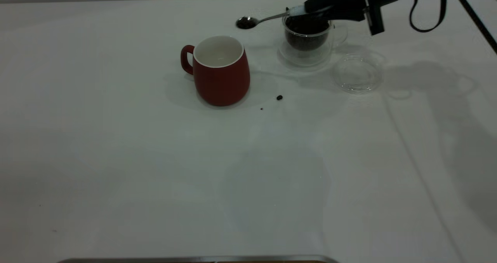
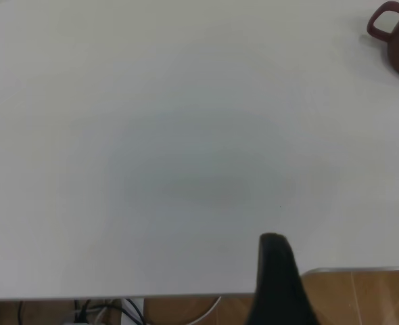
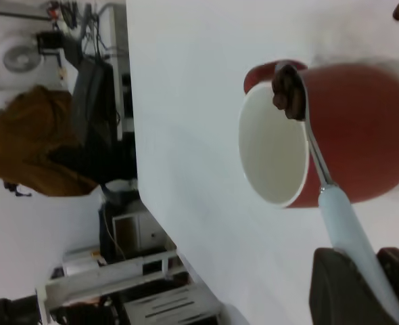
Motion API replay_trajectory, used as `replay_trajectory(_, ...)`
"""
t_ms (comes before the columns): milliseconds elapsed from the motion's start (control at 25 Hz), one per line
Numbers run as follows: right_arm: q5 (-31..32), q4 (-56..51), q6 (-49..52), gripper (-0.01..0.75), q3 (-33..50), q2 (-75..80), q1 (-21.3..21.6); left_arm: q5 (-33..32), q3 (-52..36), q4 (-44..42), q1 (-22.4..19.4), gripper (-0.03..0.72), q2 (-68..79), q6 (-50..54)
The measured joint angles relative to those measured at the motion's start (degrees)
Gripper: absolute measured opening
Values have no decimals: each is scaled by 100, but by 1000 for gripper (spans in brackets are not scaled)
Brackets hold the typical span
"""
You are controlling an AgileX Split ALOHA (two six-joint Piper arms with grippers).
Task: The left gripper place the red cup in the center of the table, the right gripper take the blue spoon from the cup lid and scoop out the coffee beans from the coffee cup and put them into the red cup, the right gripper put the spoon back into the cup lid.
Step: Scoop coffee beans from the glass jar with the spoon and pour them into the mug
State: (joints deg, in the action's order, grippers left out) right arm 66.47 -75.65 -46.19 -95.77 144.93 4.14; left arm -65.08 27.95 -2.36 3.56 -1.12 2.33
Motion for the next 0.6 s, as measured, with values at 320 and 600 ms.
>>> replay_trajectory(320, 0, 148, 5, 113, 0, -133, -69, 0, 0, 0, 0, 567, 0, 0)
replay_trajectory(600, 16, 509, 24, 113, -6, -231, -242, 0, 0, 0, 0, 567, 0, 0)
